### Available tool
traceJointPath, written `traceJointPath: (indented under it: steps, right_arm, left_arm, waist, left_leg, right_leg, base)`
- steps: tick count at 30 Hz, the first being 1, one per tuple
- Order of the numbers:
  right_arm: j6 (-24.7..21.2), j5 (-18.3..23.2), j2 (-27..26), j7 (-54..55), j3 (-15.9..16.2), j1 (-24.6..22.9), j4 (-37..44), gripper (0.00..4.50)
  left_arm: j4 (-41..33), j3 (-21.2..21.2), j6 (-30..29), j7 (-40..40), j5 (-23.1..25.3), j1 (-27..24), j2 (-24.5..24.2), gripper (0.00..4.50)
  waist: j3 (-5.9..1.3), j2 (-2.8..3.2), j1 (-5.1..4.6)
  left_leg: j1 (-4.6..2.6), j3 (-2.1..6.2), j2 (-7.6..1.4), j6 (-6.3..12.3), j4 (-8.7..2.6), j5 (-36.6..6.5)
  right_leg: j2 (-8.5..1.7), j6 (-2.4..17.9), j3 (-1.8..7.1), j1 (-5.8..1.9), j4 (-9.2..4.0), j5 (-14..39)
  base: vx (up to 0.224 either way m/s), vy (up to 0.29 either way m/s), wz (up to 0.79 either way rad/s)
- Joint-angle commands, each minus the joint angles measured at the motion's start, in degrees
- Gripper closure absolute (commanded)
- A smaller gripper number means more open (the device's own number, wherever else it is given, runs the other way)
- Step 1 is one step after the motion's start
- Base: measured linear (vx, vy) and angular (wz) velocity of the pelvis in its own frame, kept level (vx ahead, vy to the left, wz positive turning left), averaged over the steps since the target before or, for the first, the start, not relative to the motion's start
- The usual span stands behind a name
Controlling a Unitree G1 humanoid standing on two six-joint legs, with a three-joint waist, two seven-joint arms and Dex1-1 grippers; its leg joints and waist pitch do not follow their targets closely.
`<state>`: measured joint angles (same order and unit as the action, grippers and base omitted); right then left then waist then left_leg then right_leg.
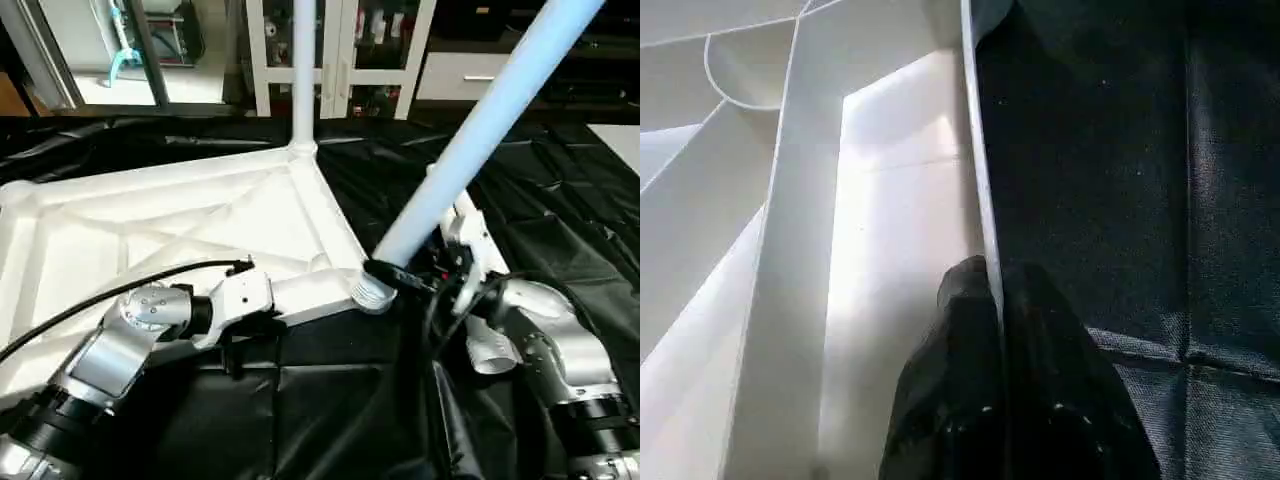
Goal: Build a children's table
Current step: Insert table leg to table base
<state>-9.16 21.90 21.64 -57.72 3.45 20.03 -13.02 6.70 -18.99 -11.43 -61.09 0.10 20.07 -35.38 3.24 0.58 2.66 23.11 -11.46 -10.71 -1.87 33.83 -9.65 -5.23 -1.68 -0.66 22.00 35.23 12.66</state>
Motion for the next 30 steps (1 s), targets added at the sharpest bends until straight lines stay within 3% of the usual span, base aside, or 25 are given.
traceJointPath:
  steps: [1, 9, 15, 21, 24, 30]
  right_arm:
    - [1.3, -2.1, 1.2, -0.4, 0.2, 0.8, -3.1, 2.66]
    - [3.8, -3.4, 1.1, -2.3, 0.5, 4.5, -10.3, 2.66]
    - [2.9, -2.8, 1.4, -4.8, 1.3, 4.6, -10.5, 2.66]
    - [5.5, -6.8, 4.4, -11.4, 5.9, 4.2, -14.8, 2.66]
    - [6.3, -8.0, 5.1, -13.2, 7.1, 4.4, -16.8, 2.66]
    - [7.9, -11.0, 5.9, -15.6, 9.0, 5.9, -24.7, 2.66]
  left_arm:
    - [0.8, -2.4, 2.7, -2.6, 0.6, 0.4, -0.4, 4.49]
    - [2.8, -3.9, 6.2, -6.2, 0.9, 1.6, -0.9, 4.50]
    - [3.4, -4.3, 6.9, -6.5, 1.3, 2.2, -0.7, 4.50]
    - [5.1, -4.3, 9.4, -7.9, 1.0, 2.9, -0.5, 4.50]
    - [5.4, -4.2, 9.8, -8.3, 0.6, 3.1, -0.4, 4.50]
    - [6.2, -4.2, 10.2, -9.1, 0.4, 3.6, -0.3, 4.50]
  waist:
    - [-3.58, 0.59, -0.50]
    - [-3.46, 0.60, -0.82]
    - [-3.50, 0.51, -0.73]
    - [-3.62, 0.68, -0.60]
    - [-3.68, 0.89, -0.53]
    - [-3.68, 0.76, -0.52]
  left_leg:
    - [-2.28, 0.78, -1.87, 2.70, -3.56, -7.7]
    - [-2.50, 0.74, -2.11, 1.90, -3.76, -9.8]
    - [-2.55, 0.68, -2.21, 2.00, -3.71, -9.6]
    - [-2.58, 0.65, -2.23, 2.35, -3.62, -9.6]
    - [-2.60, 0.67, -2.26, 2.31, -3.59, -10.4]
    - [-2.62, 0.62, -2.30, 2.35, -3.62, -10.9]
  right_leg:
    - [-1.55, 15.7, 0.84, -1.39, -2.78, -7.5]
    - [-1.47, 16.5, 0.71, -1.36, -2.86, -4.6]
    - [-1.58, 16.7, 0.79, -1.40, -2.84, -4.1]
    - [-1.51, 17.1, 0.66, -1.44, -2.73, -5.3]
    - [-1.62, 17.5, 0.61, -1.43, -2.73, -4.6]
    - [-1.58, 17.8, 0.58, -1.45, -2.81, -3.9]
  base:
    - [0.000, 0.000, 0.00]
    - [0.000, 0.000, 0.00]
    - [0.000, 0.000, 0.00]
    - [0.000, 0.000, 0.00]
    - [0.000, 0.000, 0.00]
    - [0.000, 0.000, 0.00]
